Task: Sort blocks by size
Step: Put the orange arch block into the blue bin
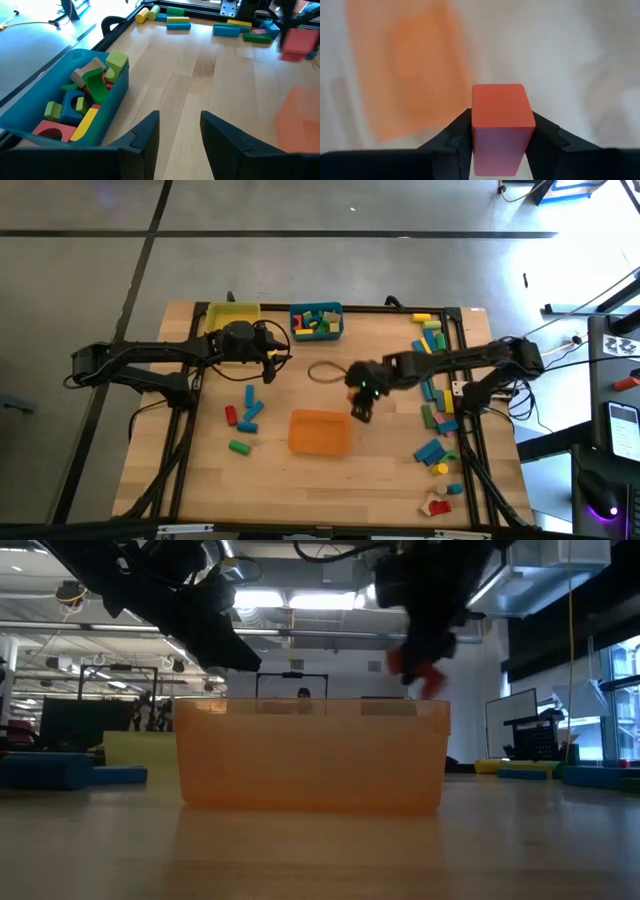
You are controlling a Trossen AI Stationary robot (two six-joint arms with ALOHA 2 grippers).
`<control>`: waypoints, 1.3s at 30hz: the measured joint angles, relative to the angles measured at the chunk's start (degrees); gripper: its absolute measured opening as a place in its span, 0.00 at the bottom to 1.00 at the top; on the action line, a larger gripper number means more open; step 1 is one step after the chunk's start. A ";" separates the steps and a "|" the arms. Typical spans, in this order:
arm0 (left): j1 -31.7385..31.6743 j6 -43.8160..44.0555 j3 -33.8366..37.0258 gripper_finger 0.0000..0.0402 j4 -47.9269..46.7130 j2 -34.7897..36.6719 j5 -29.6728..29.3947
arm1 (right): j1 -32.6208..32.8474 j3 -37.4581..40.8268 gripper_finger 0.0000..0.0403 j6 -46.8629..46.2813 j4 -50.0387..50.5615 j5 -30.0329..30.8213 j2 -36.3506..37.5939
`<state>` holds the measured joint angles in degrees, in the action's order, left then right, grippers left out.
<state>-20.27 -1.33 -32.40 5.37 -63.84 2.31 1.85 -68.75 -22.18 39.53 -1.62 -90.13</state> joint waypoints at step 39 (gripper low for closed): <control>-0.11 -17.42 -0.02 0.32 9.29 -0.01 -0.02 | -26.36 0.02 0.36 19.53 -66.56 5.96 -22.51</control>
<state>-20.38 -18.74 -32.42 14.66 -63.86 2.28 -24.51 -68.73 -2.66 -27.03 4.34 -112.64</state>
